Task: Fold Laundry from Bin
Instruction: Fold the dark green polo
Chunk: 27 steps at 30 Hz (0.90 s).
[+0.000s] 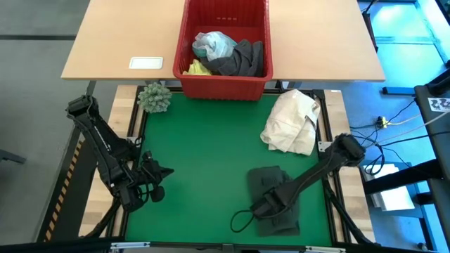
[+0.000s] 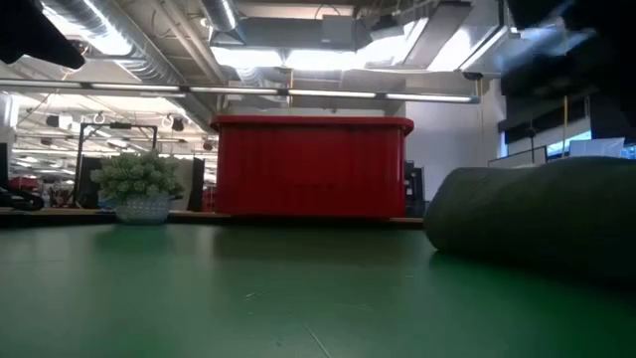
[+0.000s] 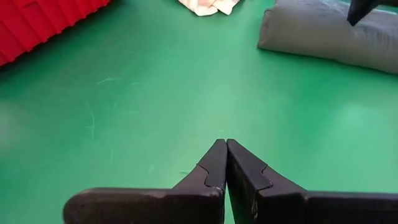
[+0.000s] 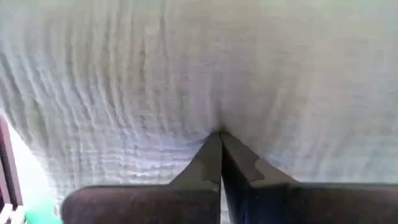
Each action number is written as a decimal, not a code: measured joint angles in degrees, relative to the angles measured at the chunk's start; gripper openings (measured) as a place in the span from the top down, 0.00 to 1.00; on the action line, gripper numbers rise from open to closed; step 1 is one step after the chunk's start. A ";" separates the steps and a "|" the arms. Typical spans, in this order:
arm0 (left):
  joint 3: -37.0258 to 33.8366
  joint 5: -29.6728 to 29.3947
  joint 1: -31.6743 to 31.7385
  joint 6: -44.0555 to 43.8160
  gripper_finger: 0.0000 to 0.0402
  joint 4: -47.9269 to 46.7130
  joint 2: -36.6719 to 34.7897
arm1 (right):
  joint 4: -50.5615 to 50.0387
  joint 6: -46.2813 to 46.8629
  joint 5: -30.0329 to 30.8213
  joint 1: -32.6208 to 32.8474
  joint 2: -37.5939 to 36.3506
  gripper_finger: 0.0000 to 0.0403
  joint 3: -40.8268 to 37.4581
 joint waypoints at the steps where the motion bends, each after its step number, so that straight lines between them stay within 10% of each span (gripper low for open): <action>1: 0.00 0.19 0.00 -0.02 1.00 0.12 0.00 | 0.14 -0.05 0.77 -0.06 -0.98 1.00 0.00; 8: 0.00 1.35 0.00 0.03 1.00 0.09 0.00 | 9.30 -5.03 7.98 -0.75 -6.71 1.00 0.02; 27: 0.00 0.87 0.02 1.54 1.00 0.52 0.00 | 29.99 -16.69 4.58 -9.21 2.99 1.00 0.02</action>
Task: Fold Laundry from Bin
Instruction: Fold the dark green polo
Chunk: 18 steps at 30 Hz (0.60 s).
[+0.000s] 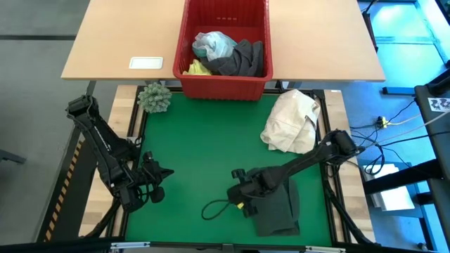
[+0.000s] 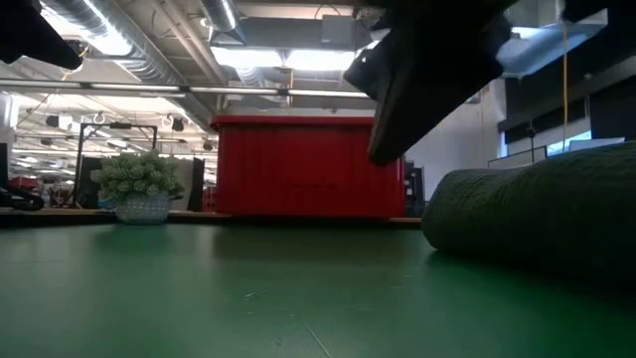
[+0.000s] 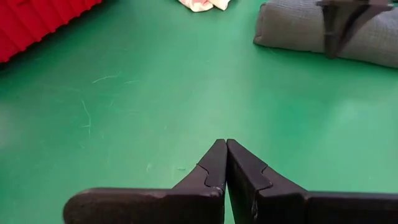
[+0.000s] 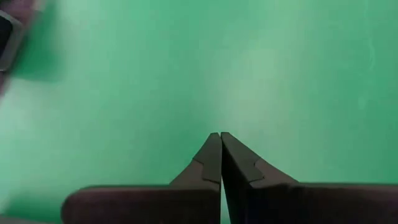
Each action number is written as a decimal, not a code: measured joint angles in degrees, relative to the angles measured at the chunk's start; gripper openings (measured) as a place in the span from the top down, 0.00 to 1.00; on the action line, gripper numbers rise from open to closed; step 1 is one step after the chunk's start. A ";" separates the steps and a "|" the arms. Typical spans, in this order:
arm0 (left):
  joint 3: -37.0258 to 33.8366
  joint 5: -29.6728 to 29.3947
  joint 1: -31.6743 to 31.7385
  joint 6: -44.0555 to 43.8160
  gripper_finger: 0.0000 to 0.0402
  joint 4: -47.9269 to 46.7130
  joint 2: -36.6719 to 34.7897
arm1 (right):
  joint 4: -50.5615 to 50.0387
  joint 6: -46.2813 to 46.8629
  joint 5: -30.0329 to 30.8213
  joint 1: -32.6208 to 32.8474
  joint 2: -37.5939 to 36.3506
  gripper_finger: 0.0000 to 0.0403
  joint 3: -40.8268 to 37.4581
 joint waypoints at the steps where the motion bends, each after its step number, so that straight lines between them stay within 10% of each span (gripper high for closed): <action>1: 0.00 0.00 -0.02 0.00 1.00 0.02 0.00 | 0.27 -0.13 -1.27 0.10 0.00 1.00 -0.06; 18: 0.00 -7.72 0.55 6.08 1.00 -0.06 0.00 | 13.08 6.96 -1.26 1.51 -6.51 1.00 -17.84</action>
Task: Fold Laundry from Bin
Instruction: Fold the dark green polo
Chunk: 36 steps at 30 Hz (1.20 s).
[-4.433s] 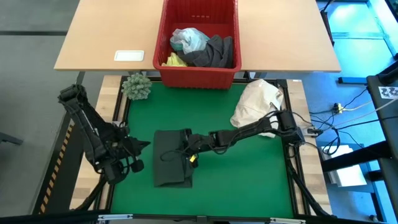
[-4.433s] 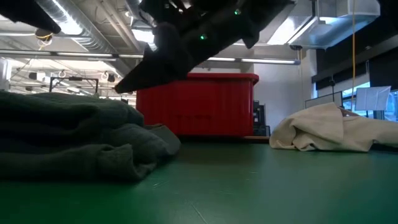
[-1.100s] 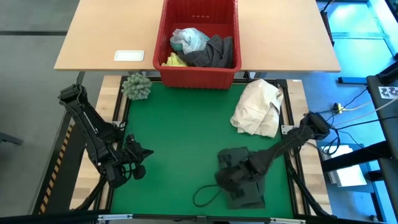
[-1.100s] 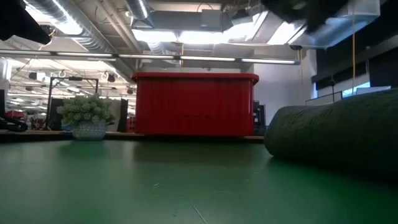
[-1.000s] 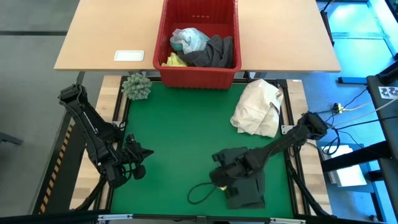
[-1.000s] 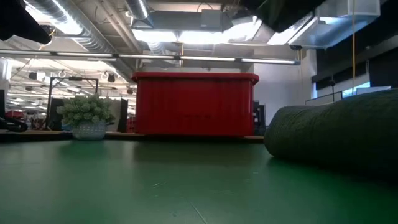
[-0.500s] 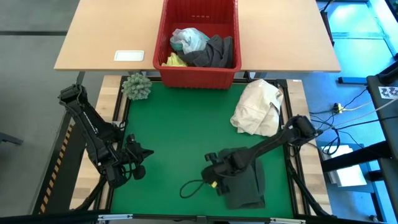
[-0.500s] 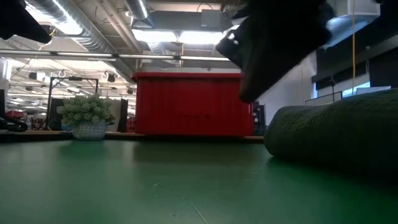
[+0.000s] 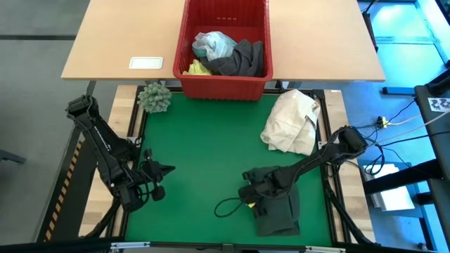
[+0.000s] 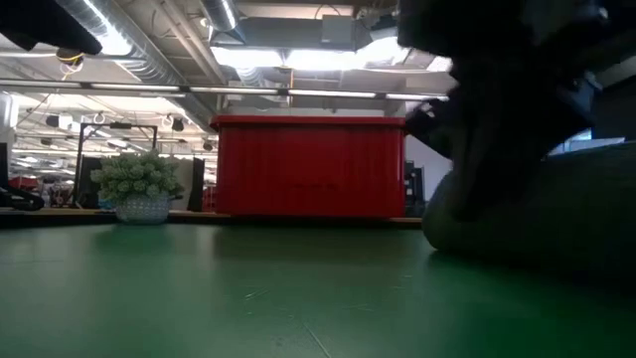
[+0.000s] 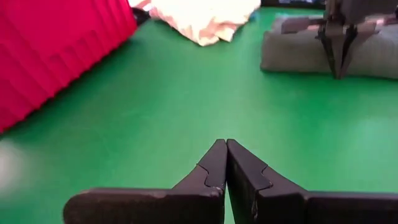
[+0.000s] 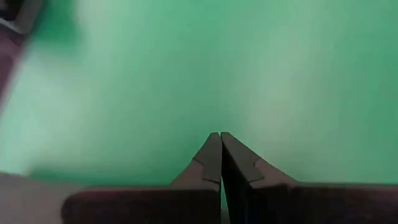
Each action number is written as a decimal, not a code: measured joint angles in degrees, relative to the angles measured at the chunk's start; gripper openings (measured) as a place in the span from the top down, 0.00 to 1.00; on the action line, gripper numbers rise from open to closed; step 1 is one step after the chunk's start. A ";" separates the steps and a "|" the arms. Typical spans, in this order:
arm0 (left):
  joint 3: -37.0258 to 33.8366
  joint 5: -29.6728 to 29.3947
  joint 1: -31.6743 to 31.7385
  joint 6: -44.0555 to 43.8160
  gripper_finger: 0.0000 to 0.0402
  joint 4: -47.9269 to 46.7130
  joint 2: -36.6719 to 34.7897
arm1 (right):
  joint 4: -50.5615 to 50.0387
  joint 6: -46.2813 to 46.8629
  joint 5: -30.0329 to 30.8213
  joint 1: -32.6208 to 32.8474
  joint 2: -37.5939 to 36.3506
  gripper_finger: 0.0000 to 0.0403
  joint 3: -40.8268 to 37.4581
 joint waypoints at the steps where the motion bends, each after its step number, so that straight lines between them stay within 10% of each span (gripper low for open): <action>1: 0.00 -0.49 0.33 0.04 1.00 -0.01 0.00 | -1.59 0.61 0.47 0.02 0.02 1.00 -0.04; 20: 0.00 0.84 4.42 1.49 1.00 0.00 0.00 | -20.37 7.57 4.69 1.97 0.02 1.00 -0.21; 36: 0.00 0.92 4.46 1.46 1.00 0.61 0.02 | -12.13 14.09 4.27 8.38 -13.08 1.00 -13.17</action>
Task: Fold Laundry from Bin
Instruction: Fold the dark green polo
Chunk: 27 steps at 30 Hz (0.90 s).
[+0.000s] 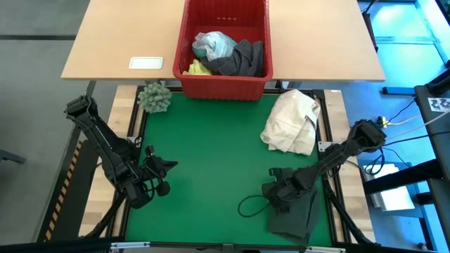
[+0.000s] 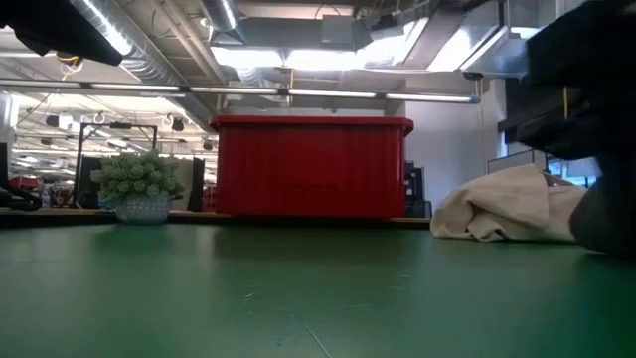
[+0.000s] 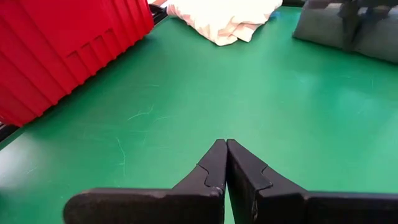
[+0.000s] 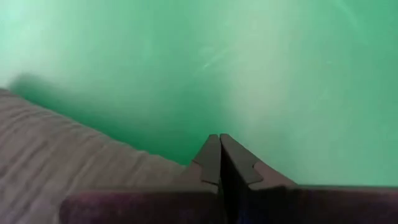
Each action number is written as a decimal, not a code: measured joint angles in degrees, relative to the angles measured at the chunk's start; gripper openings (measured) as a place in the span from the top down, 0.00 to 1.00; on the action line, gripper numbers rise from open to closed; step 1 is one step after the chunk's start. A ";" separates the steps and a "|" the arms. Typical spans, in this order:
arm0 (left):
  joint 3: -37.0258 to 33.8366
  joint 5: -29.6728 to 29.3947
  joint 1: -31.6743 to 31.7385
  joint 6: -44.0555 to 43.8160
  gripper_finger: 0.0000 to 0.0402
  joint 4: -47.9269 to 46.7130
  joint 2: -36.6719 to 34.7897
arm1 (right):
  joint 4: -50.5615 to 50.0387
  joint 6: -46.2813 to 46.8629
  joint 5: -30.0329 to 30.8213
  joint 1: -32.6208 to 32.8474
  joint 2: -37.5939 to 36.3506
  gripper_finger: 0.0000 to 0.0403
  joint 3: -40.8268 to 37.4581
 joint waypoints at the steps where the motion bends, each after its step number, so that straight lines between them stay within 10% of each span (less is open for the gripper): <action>1: 0.00 0.00 0.00 -0.01 1.00 0.00 0.00 | -0.08 0.14 -0.22 0.72 -0.62 1.00 -0.16; 14: 0.00 -0.04 0.00 0.05 1.00 0.02 0.00 | 14.64 2.23 -1.31 3.38 -3.36 1.00 -0.24; 27: 0.00 -0.08 0.66 0.43 1.00 0.02 0.00 | 8.40 13.27 -9.62 11.41 -2.88 1.00 -0.24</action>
